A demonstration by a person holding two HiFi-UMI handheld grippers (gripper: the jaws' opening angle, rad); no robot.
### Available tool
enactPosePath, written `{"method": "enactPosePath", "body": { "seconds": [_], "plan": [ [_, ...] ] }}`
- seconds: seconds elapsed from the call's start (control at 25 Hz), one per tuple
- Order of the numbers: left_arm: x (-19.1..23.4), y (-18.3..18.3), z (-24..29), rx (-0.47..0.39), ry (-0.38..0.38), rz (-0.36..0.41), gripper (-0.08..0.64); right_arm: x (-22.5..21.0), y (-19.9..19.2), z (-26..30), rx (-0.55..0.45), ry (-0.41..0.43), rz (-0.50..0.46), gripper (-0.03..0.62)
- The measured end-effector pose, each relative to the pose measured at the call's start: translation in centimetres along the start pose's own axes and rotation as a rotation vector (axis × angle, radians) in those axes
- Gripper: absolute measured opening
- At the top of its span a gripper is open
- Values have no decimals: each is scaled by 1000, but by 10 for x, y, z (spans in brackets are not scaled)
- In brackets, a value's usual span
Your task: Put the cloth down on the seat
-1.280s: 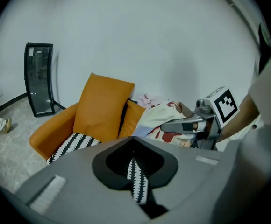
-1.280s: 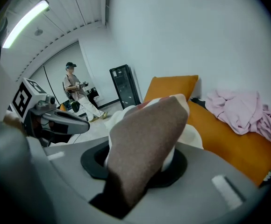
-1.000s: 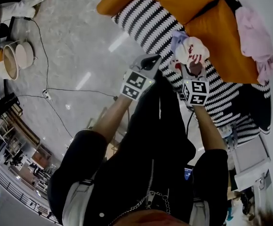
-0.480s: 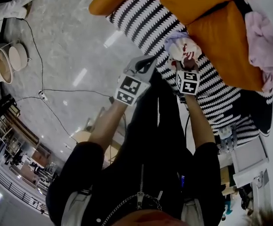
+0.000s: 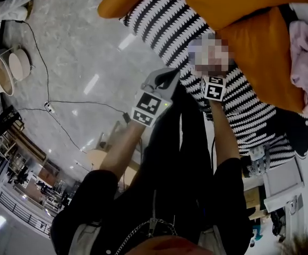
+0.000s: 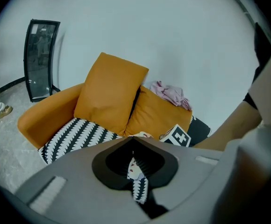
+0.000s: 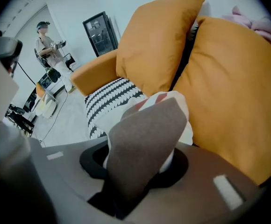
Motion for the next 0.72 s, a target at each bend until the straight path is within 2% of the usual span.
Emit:
{"method": "enactPosePath", "body": {
  "seconds": [0.2, 0.4, 0.52, 0.72],
  "plan": [
    [7, -7, -3, 23, 31, -23, 11, 2, -9, 14, 58, 14, -15, 229],
    [7, -3, -3, 23, 33, -30, 11, -1, -12, 6, 42, -10, -15, 298],
    [0, -2, -2, 26, 29, -20, 11, -8, -14, -7, 21, -29, -8, 319],
    [-13, 15, -2, 6, 19, 3, 11, -12, -11, -37, -17, -88, 31, 319]
  ]
}}
Point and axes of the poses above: the fingertips, and each gripper's own axes: z forward along the fingers, x to its left, y out of its top, the point moved 7 cm from there along -z, backward along the fingers, and after that the axes turned 12 degrees about -x, right-handed, at the moved point
